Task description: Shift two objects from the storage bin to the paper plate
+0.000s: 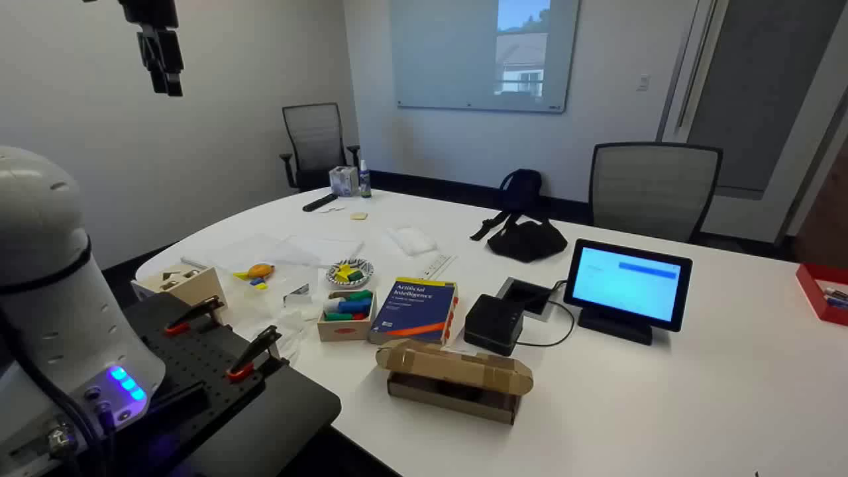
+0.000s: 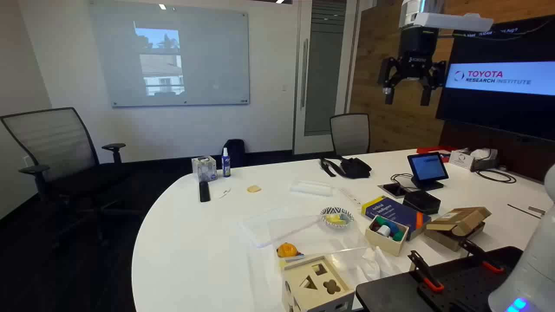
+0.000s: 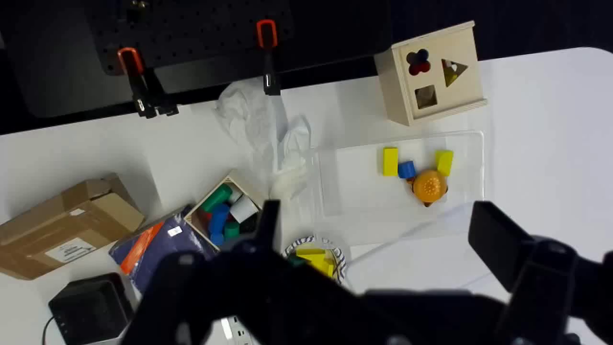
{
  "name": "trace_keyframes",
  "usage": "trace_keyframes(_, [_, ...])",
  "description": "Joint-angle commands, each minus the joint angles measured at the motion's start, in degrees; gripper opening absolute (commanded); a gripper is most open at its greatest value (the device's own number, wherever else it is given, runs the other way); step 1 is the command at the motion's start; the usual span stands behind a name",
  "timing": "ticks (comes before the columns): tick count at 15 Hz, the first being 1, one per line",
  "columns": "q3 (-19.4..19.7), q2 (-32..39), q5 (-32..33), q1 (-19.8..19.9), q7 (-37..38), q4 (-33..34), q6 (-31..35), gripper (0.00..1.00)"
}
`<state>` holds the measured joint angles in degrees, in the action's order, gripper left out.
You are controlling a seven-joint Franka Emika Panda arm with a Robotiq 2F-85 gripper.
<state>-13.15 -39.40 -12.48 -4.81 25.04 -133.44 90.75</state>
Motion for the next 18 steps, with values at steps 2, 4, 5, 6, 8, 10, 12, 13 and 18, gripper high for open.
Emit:
trace_keyframes(2, [-0.37,-0.02,-0.21,0.57,-0.26,0.17,-0.22,1.00])
trace_keyframes(4, [-1.28,1.11,-0.24,0.56,-0.19,-0.84,3.07,1.00])
trace_keyframes(5, [-1.81,2.55,-0.67,0.45,-0.12,-1.58,5.56,1.00])
trace_keyframes(6, [-2.13,3.91,-0.98,0.16,-0.51,-2.46,7.97,1.00])
trace_keyframes(8, [-3.03,8.52,-1.66,-0.12,-0.41,-4.91,15.44,1.00])
trace_keyframes(10, [-3.70,14.97,-1.63,-0.68,-0.69,-6.60,22.56,1.00])
trace_keyframes(12, [-4.02,22.35,-0.81,-1.12,-0.64,-7.40,28.31,1.00])
trace_keyframes(13, [-3.96,26.35,-0.36,-1.32,-0.96,-7.50,30.68,1.00])
trace_keyframes(18, [-2.46,43.61,1.98,-3.07,-0.26,-6.62,40.33,1.00])
